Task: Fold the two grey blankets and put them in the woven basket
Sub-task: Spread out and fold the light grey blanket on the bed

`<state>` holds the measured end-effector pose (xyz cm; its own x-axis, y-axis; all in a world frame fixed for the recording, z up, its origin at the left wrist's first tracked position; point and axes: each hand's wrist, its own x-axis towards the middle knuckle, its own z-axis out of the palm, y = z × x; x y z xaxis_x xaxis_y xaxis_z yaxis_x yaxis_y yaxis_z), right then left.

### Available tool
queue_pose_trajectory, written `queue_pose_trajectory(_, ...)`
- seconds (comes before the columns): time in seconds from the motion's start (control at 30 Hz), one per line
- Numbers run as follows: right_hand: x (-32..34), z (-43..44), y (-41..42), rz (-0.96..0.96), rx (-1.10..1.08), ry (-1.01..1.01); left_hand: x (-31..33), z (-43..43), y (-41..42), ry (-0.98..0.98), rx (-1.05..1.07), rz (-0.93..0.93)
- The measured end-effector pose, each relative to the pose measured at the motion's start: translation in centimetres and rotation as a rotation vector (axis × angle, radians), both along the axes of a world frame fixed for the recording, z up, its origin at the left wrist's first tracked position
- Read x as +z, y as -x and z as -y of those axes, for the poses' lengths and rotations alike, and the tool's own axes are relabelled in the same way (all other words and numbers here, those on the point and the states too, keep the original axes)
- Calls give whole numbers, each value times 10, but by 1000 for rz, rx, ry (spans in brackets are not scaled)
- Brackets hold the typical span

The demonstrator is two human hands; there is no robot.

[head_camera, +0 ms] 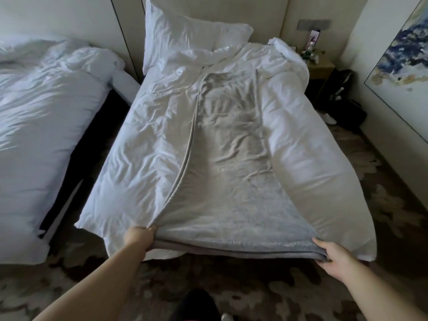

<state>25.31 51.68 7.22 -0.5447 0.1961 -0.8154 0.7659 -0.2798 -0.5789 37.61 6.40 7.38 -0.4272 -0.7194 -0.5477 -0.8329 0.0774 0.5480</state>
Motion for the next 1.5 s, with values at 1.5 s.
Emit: queue_pose_trajectory(1.5, 37, 31, 24, -263, -351, 267, 24, 20, 37, -647, 457, -533)
